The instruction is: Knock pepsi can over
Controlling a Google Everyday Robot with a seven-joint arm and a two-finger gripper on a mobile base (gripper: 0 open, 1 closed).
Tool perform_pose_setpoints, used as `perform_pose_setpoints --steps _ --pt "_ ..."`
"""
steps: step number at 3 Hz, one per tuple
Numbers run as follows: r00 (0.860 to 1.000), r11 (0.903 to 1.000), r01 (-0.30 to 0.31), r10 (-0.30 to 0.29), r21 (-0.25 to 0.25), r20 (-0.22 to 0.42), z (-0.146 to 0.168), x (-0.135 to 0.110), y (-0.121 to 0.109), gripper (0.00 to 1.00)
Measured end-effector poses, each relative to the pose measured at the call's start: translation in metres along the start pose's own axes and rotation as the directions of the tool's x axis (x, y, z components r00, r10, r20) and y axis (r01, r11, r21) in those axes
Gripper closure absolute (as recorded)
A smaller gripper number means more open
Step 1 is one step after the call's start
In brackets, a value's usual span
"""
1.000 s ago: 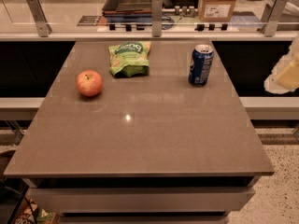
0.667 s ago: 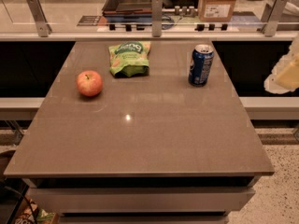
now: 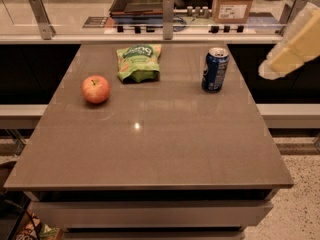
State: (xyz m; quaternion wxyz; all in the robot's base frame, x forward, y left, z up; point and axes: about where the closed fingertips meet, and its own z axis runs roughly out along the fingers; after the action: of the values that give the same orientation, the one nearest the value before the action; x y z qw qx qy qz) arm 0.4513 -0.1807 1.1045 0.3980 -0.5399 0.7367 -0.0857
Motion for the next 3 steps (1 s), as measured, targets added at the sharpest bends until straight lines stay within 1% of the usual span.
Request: perform_pose_setpoints --steps 1,2,3 --pt "0.997 0.9985 -0.049 0.051 -0.024 0.049 0.032 0.008 -0.012 0.0" --pt "0.99 0.9937 -0.102 0.106 -0.046 0.098 0.064 0.018 -0.019 0.0" --pt "0.975 0.9877 -0.146 0.154 -0.055 0.163 0.089 0.027 -0.025 0.0"
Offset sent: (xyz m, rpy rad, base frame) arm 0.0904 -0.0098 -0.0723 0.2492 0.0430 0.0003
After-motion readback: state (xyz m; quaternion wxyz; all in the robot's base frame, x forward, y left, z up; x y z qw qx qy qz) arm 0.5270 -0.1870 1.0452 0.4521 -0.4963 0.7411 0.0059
